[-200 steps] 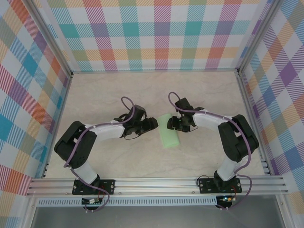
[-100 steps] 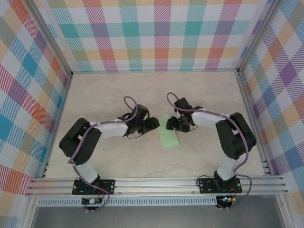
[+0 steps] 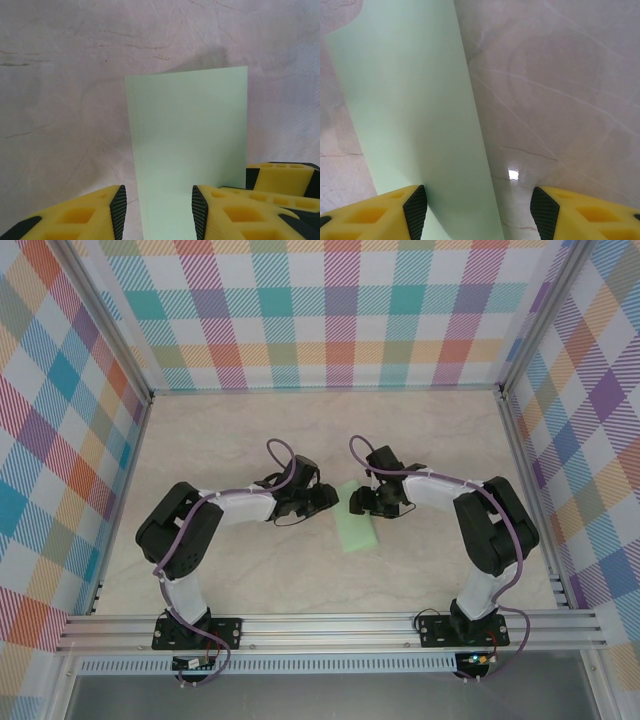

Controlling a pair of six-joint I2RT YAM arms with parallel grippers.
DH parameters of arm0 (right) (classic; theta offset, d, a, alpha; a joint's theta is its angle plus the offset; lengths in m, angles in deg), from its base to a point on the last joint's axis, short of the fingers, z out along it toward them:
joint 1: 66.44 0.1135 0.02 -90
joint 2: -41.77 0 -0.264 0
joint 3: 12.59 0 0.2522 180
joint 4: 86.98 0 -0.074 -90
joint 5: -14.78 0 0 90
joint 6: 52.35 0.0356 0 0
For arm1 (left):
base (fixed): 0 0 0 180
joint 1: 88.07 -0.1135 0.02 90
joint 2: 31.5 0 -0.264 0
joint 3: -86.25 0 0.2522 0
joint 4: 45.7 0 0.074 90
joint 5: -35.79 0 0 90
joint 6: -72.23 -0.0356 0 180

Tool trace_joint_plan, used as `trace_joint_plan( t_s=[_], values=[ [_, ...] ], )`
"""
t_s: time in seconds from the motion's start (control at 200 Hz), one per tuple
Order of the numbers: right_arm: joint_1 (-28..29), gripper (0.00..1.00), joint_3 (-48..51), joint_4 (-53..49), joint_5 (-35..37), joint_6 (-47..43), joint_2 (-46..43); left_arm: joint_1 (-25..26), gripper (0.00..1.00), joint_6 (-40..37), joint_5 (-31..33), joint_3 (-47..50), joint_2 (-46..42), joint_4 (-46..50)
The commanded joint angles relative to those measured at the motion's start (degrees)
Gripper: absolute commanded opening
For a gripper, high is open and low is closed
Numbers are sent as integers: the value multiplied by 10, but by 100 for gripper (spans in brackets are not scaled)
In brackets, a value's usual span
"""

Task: Fold a paper plane with a square sheet of paper (pick it up from the middle)
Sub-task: Fold the square sheet of paper in half at the center of the table, then hold the square sheet of paper at the center of the table.

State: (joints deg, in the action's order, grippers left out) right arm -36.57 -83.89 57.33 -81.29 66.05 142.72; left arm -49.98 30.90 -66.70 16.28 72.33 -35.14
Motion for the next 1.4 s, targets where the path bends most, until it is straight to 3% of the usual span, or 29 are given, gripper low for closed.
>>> trace_joint_plan(
  t_s=[0.0,0.58,1.02,1.395],
  values=[
    [7,63,19,24,19,-5,47,6,40,6,-15,-16,14,1],
    [19,65,6,1,49,6,75,6,25,3,-33,-22,26,-8],
    [20,64,5,-5,63,-2,84,6,23,-7,21,-16,2,14],
    [21,64,5,6,45,-28,95,6,22,-11,25,-20,-1,15]
  ],
)
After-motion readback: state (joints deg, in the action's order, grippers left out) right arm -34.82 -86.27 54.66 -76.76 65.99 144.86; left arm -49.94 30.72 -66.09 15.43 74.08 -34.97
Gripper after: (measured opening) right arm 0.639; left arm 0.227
